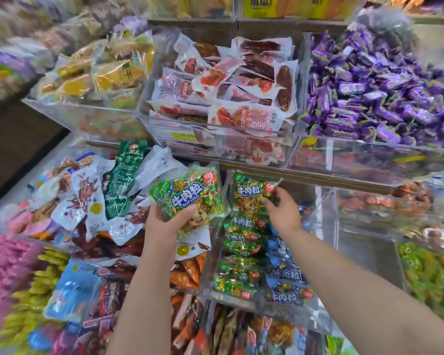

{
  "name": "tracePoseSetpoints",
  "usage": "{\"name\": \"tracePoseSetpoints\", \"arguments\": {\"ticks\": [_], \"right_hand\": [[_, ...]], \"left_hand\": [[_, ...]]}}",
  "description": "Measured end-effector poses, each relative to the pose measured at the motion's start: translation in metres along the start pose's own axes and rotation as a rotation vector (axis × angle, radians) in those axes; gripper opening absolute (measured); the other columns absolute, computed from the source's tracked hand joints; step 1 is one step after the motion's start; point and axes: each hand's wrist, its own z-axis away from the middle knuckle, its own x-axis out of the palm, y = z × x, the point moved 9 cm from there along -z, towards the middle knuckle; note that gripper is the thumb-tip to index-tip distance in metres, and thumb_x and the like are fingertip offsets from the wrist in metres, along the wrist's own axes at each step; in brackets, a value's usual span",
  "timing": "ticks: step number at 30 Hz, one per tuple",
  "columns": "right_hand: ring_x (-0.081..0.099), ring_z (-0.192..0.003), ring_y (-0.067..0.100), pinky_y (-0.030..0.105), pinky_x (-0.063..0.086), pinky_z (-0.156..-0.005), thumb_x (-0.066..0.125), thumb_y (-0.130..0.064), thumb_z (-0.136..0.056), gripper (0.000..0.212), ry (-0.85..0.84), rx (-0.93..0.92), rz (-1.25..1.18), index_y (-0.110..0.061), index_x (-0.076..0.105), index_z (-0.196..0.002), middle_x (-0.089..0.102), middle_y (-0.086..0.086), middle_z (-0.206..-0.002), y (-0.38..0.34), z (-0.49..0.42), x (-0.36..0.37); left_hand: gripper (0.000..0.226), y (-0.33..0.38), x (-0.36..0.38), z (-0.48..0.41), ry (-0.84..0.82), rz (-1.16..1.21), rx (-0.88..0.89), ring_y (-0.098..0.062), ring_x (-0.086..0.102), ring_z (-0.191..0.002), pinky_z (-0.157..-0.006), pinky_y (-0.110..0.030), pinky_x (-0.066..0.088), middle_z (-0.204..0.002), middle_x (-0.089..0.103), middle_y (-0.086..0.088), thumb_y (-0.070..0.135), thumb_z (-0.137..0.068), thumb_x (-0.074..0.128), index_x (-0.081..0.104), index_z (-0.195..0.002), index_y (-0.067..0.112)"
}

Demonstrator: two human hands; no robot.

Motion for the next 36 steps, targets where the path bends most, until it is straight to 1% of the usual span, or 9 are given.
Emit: {"name": "tracePoseSetpoints", "arguments": {"ticks": [5,8,12,18,21,24,26,29,36], "right_hand": [[0.058,-0.087,0.028,0.025,0.045,-0.062,0.059,-0.029,-0.091,0.032,0.116,-0.055,0.044,-0.01,0.052,-0.115,0.061,0.009,-0.098,-0.013,-0.002,0.003],[0.057,-0.101,0.032,0.043,0.05,-0.085,0.061,-0.033,-0.089,0.046,0.107,0.015,0.016,-0.009,0.049,-0.126,0.06,0.015,-0.111,-0.002,-0.004,0.009],[0.057,-0.105,0.029,0.048,0.053,-0.083,0.076,-0.038,-0.075,0.064,0.126,0.107,-0.107,-0.012,0.047,-0.126,0.054,0.007,-0.116,0.005,0.002,0.007],[0.045,-0.114,0.025,0.029,0.036,-0.095,0.081,-0.038,-0.069,0.067,0.357,0.087,-0.058,-0.008,0.049,-0.12,0.049,0.009,-0.119,-0.015,0.031,-0.029],[0.056,-0.099,0.011,0.015,0.043,-0.078,0.068,-0.054,-0.072,0.041,0.039,0.031,-0.506,-0.029,0.059,-0.103,0.059,-0.011,-0.102,-0.035,0.057,-0.016],[0.055,-0.098,-0.005,0.023,0.046,-0.086,0.074,-0.064,-0.051,0.083,-0.413,-0.001,-0.47,-0.035,0.049,-0.125,0.056,-0.027,-0.103,-0.053,0.081,0.012],[0.049,-0.114,0.003,0.035,0.045,-0.098,0.084,-0.053,-0.048,0.086,-0.457,0.026,-0.383,-0.041,0.045,-0.124,0.05,-0.016,-0.122,-0.044,0.084,0.013],[0.053,-0.118,0.015,0.044,0.044,-0.102,0.086,-0.035,-0.059,0.058,-0.351,0.059,-0.523,-0.044,0.05,-0.104,0.054,-0.001,-0.13,-0.027,0.077,-0.007],[0.045,-0.106,0.009,0.023,0.037,-0.088,0.08,-0.026,-0.074,0.048,0.056,0.054,-0.236,-0.024,0.041,-0.103,0.048,-0.006,-0.11,-0.003,0.041,-0.03]], "left_hand": [[0.059,0.003,0.001,-0.001,0.011,-0.009,0.026,-0.01,0.07,-0.095,-0.089,-0.038,0.049,-0.098,0.073,0.016,0.045,-0.041,0.091,0.064,-0.093,0.043],[0.072,0.003,0.005,-0.001,0.016,-0.047,0.003,-0.013,0.067,-0.102,-0.096,-0.041,0.049,-0.107,0.071,0.01,0.046,-0.039,0.089,0.061,-0.104,0.036],[0.131,0.004,0.012,0.003,-0.016,-0.041,-0.032,-0.02,0.049,-0.128,-0.109,-0.045,0.037,-0.141,0.049,-0.001,0.055,-0.03,0.091,0.038,-0.143,0.014],[0.09,0.01,0.032,0.013,-0.087,-0.14,-0.024,0.016,0.053,-0.076,-0.074,-0.018,0.04,-0.092,0.049,0.029,0.06,-0.028,0.085,0.045,-0.104,0.032],[0.105,0.007,0.039,0.019,-0.101,-0.198,-0.039,0.001,0.053,-0.09,-0.084,-0.026,0.04,-0.097,0.048,0.022,0.063,-0.028,0.081,0.047,-0.121,0.028],[0.079,0.006,0.055,0.026,-0.197,-0.218,-0.031,0.007,0.064,-0.088,-0.072,-0.016,0.051,-0.108,0.065,0.013,0.053,-0.034,0.09,0.057,-0.104,0.036],[0.085,0.003,0.061,0.03,-0.209,-0.223,-0.041,-0.003,0.065,-0.101,-0.079,-0.024,0.055,-0.124,0.064,0.001,0.049,-0.04,0.091,0.058,-0.117,0.031],[0.103,0.001,0.043,0.028,-0.025,-0.202,-0.063,-0.022,0.039,-0.136,-0.106,-0.042,0.037,-0.153,0.034,-0.004,0.056,-0.066,0.078,0.029,-0.149,0.02],[0.08,0.011,-0.001,0.023,0.191,-0.047,-0.013,-0.014,0.038,-0.133,-0.101,-0.033,0.034,-0.154,0.033,-0.005,0.041,-0.085,0.068,0.029,-0.149,0.013]]}}
